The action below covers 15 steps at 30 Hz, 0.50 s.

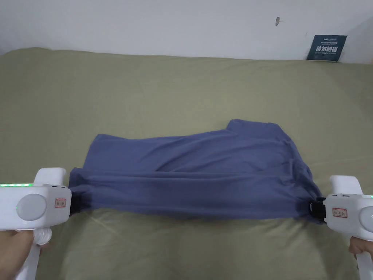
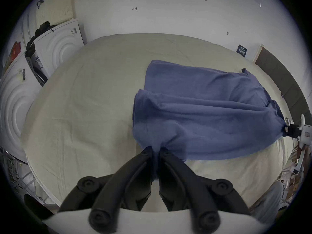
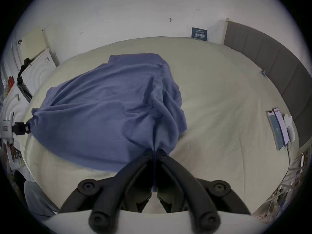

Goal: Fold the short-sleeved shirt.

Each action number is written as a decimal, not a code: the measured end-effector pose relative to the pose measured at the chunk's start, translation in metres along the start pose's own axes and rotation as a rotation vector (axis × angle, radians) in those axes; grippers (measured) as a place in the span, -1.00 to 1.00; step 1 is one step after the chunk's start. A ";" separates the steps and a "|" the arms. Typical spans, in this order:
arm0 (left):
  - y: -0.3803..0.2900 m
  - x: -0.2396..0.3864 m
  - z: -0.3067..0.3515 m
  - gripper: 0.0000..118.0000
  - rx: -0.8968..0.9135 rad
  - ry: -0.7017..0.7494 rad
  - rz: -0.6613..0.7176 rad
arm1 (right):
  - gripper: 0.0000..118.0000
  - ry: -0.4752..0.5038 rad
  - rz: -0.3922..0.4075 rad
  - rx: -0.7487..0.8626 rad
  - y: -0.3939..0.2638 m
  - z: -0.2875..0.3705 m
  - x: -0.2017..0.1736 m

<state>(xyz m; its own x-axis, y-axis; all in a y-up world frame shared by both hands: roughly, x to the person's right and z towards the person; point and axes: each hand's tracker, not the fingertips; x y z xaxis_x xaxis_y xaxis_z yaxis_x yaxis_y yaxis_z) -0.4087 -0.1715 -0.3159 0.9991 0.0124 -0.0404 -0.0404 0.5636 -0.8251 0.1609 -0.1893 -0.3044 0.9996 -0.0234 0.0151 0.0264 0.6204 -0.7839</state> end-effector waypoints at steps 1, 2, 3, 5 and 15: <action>0.000 0.000 0.001 -0.87 0.001 -0.001 0.000 | -0.95 0.000 0.002 0.005 0.000 0.002 0.000; -0.002 0.001 0.003 -0.87 0.004 -0.003 -0.001 | -0.95 -0.004 0.003 0.009 0.000 0.004 0.001; -0.003 0.000 0.004 -0.87 0.004 -0.002 -0.004 | -0.95 -0.004 0.005 0.008 -0.001 0.007 0.002; -0.007 0.000 0.007 -0.87 0.002 -0.006 -0.003 | -0.95 -0.006 0.010 0.009 -0.005 0.014 0.001; -0.058 -0.008 0.040 -0.87 -0.013 -0.024 0.004 | -0.95 0.022 0.000 -0.001 -0.060 0.054 0.007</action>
<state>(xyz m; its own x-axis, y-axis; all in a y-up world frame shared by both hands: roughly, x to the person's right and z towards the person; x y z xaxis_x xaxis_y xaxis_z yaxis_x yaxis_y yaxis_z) -0.4140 -0.1714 -0.2452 0.9989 0.0348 -0.0299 -0.0442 0.5528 -0.8321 0.1672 -0.1847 -0.2234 0.9992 -0.0407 0.0012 0.0262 0.6197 -0.7844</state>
